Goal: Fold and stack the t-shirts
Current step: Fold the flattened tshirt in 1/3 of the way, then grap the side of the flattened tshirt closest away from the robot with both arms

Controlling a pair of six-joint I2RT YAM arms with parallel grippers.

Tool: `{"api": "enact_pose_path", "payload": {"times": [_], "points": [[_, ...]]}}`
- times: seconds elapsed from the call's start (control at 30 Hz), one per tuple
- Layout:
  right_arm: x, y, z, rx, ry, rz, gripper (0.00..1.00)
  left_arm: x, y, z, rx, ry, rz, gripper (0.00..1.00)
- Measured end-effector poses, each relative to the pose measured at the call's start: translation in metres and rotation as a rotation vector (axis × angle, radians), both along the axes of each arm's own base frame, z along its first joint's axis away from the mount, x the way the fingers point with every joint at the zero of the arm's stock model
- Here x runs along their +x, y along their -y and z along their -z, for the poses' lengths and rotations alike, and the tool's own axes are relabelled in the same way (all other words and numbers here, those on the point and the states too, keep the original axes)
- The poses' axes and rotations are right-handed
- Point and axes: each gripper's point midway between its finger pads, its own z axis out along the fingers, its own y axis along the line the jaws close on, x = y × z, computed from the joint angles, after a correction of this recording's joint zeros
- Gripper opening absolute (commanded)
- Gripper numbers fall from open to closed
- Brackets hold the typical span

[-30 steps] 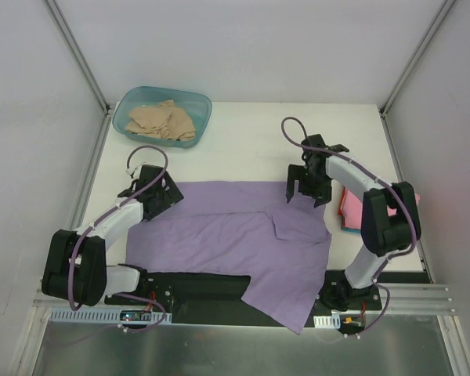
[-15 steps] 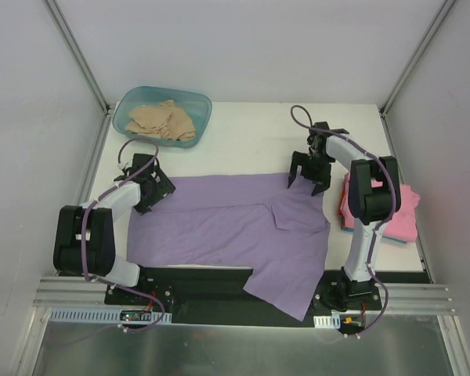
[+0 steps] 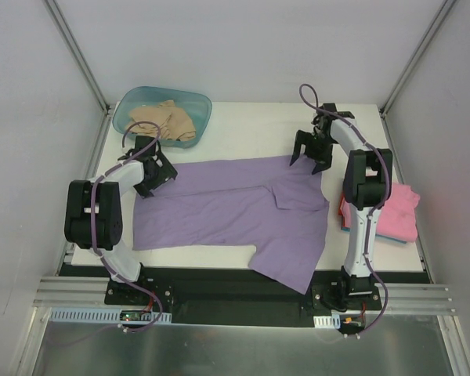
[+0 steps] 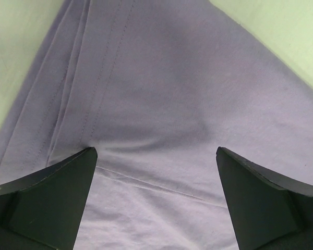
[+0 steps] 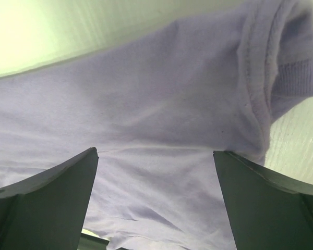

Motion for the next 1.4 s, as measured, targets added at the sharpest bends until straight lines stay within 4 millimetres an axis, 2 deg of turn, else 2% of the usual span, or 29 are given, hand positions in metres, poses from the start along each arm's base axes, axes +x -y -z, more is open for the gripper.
{"api": "enact_pose_path", "payload": {"times": [0.2,0.3,0.37,0.47,0.53,0.6,0.67,0.83,0.97,1.13,1.3,1.4], "points": [[0.006,-0.001,-0.007,0.011,0.048,-0.035,0.97,-0.003,-0.003,-0.007,0.008,-0.005,0.006,0.99],[-0.011,0.003,-0.018,-0.003,0.076,-0.051,0.97,-0.013,-0.009,-0.024,0.024,0.027,-0.007,0.99],[-0.027,0.007,-0.037,-0.022,0.118,-0.062,0.97,-0.026,-0.012,-0.041,0.034,0.064,-0.014,0.99],[-0.044,0.014,-0.084,-0.063,0.253,-0.073,0.97,-0.054,-0.018,-0.069,0.054,0.15,-0.043,0.99],[-0.051,0.018,-0.112,-0.086,0.372,-0.063,0.97,-0.072,-0.024,-0.081,0.068,0.203,-0.078,0.99],[-0.07,0.022,-0.133,-0.096,0.47,-0.05,0.97,-0.096,-0.03,-0.085,0.078,0.227,-0.122,0.99],[-0.091,0.025,-0.142,-0.093,0.542,-0.032,0.97,-0.121,-0.035,-0.077,0.076,0.211,-0.181,0.99],[-0.125,0.034,-0.134,-0.081,0.591,0.065,0.97,-0.177,-0.042,-0.037,0.059,0.073,-0.324,0.99],[-0.129,0.039,-0.122,-0.006,0.558,0.161,0.97,-0.205,-0.046,-0.018,0.053,0.009,-0.411,0.99],[-0.128,0.036,-0.114,0.078,0.534,0.211,0.97,-0.215,-0.05,-0.009,0.043,-0.016,-0.49,0.98],[-0.125,0.033,-0.116,0.095,0.546,0.211,0.97,-0.219,-0.053,-0.003,0.041,-0.053,-0.538,0.81],[-0.125,0.035,-0.115,0.086,0.551,0.217,0.97,-0.22,-0.056,-0.001,0.041,-0.063,-0.559,0.74]]}}
